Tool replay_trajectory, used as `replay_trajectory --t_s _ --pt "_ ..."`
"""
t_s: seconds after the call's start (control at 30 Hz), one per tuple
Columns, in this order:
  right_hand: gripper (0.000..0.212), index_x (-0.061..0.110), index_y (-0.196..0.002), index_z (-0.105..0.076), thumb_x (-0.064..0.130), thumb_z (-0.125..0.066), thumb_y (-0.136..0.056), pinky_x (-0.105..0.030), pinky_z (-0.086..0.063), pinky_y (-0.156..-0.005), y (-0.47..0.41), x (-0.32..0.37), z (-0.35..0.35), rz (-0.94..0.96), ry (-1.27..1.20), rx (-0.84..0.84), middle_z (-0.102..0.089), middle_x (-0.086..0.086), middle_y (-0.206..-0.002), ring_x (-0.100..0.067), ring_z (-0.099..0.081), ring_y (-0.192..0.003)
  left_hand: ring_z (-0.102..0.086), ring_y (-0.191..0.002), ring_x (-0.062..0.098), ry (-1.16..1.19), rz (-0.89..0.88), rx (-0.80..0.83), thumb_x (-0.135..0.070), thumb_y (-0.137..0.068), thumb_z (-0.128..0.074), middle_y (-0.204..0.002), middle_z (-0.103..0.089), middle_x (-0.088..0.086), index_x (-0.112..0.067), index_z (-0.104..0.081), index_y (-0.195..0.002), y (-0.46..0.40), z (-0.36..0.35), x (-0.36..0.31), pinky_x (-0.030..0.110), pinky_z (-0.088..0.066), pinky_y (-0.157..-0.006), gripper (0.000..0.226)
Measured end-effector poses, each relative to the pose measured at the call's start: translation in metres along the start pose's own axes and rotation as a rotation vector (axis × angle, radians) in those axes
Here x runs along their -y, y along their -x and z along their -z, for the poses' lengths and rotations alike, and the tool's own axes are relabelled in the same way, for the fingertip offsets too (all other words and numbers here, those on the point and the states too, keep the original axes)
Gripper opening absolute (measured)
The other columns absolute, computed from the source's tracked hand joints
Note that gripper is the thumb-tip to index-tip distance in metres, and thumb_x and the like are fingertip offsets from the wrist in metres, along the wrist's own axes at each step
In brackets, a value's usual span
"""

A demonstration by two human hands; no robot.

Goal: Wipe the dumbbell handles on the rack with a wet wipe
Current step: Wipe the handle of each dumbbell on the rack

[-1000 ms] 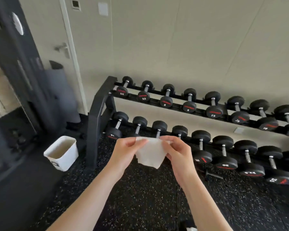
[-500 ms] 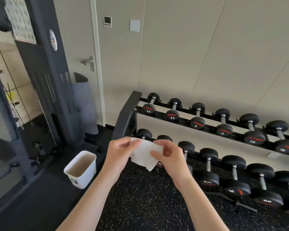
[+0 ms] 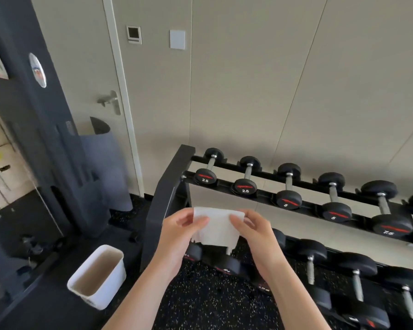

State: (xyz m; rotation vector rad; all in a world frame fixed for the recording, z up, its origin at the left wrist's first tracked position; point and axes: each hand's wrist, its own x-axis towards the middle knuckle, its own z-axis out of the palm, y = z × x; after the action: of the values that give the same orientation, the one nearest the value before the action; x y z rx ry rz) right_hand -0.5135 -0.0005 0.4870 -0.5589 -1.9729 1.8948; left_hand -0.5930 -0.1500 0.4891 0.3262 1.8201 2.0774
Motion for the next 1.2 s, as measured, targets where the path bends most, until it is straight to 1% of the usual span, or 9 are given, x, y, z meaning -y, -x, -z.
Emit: replay_trajectory --t_s 0.1,0.33,0.47,0.63,0.8,0.87,0.93,1.07,1.2 --pt "0.020 0.005 -0.098 -0.059 0.024 -0.056 -0.092 -0.039 -0.049 -0.078 -0.037 -0.001 0.016 -0.011 -0.081 0.008 -0.065 -0.016 -0.093 -0.023 -0.059 -0.085 -0.068 -0.095 0.021 0.011 0.004 -0.012 -0.003 -0.080 -0.071 -0.096 -0.073 0.004 -0.013 -0.072 -0.097 -0.037 -0.026 0.002 0.042 -0.051 -0.090 0.020" --pt "0.014 0.008 -0.097 -0.061 0.020 -0.057 -0.092 -0.036 -0.047 -0.067 -0.113 -0.009 0.028 -0.012 -0.167 -0.039 -0.072 -0.006 -0.085 -0.021 -0.062 -0.077 -0.068 -0.087 0.021 0.025 0.038 -0.115 0.001 -0.077 -0.071 -0.086 -0.073 0.002 -0.016 -0.061 -0.101 -0.113 -0.048 0.006 0.041 -0.053 -0.083 0.031" --pt "0.016 0.008 -0.102 -0.067 0.008 -0.061 -0.088 -0.045 -0.052 -0.083 -0.154 -0.020 0.018 -0.061 -0.247 0.013 -0.072 -0.012 -0.098 -0.032 -0.066 -0.094 -0.068 -0.086 0.020 0.040 0.058 -0.119 0.001 -0.082 -0.067 -0.087 -0.072 0.004 -0.020 -0.065 -0.106 -0.155 -0.047 0.015 0.041 -0.054 -0.082 0.032" --pt "0.020 0.000 -0.102 -0.069 0.006 -0.057 -0.087 -0.051 -0.046 -0.092 -0.221 -0.043 -0.005 -0.142 -0.384 -0.008 -0.067 -0.024 -0.106 -0.039 -0.062 -0.102 -0.069 -0.086 0.017 0.057 0.109 -0.098 0.002 -0.082 -0.067 -0.087 -0.073 0.003 -0.016 -0.070 -0.094 -0.232 -0.037 0.035 0.035 -0.055 -0.079 0.023" --pt "0.020 -0.005 -0.099 -0.067 0.007 -0.058 -0.085 -0.034 -0.054 -0.069 -0.304 -0.057 -0.037 -0.199 -0.431 -0.150 -0.069 -0.021 -0.098 -0.031 -0.065 -0.087 -0.070 -0.078 0.017 0.054 0.182 -0.024 0.003 -0.083 -0.065 -0.087 -0.072 0.007 -0.011 -0.070 -0.094 -0.331 -0.018 0.053 0.029 -0.057 -0.056 0.019" --pt "0.018 -0.004 -0.097 -0.067 0.007 -0.058 -0.086 -0.031 -0.053 -0.062 -0.334 -0.063 -0.049 -0.239 -0.417 -0.227 -0.069 -0.019 -0.092 -0.028 -0.065 -0.082 -0.069 -0.083 0.019 -0.009 0.202 -0.010 0.000 -0.083 -0.067 -0.087 -0.072 0.006 -0.013 -0.071 -0.094 -0.370 -0.012 0.064 0.032 -0.058 -0.066 0.018" --pt "0.017 -0.001 -0.096 -0.069 0.009 -0.058 -0.088 -0.035 -0.053 -0.069 -0.362 -0.071 -0.057 -0.258 -0.388 -0.303 -0.070 -0.018 -0.094 -0.029 -0.065 -0.085 -0.068 -0.084 0.018 -0.086 0.211 0.010 -0.007 -0.084 -0.069 -0.088 -0.072 0.005 -0.016 -0.070 -0.095 -0.406 -0.005 0.078 0.031 -0.057 -0.073 0.015" --pt "0.013 0.010 -0.090 -0.072 0.010 -0.059 -0.089 -0.040 -0.049 -0.085 -0.404 -0.091 -0.055 -0.304 -0.276 -0.448 -0.073 -0.008 -0.089 -0.025 -0.064 -0.087 -0.061 -0.086 0.001 -0.386 0.174 0.043 -0.020 -0.086 -0.068 -0.096 -0.067 -0.007 -0.022 -0.065 -0.101 -0.465 0.003 0.111 0.004 -0.041 -0.068 0.015" --pt "0.015 0.015 -0.079 -0.071 0.013 -0.061 -0.089 -0.029 -0.046 -0.073 -0.445 -0.113 -0.044 -0.306 -0.089 -0.615 -0.069 -0.004 -0.077 -0.019 -0.059 -0.076 -0.057 -0.094 0.002 -0.635 0.060 0.129 -0.028 -0.086 -0.068 -0.107 -0.061 -0.010 -0.025 -0.061 -0.106 -0.514 0.003 0.148 0.010 -0.042 -0.078 0.021"
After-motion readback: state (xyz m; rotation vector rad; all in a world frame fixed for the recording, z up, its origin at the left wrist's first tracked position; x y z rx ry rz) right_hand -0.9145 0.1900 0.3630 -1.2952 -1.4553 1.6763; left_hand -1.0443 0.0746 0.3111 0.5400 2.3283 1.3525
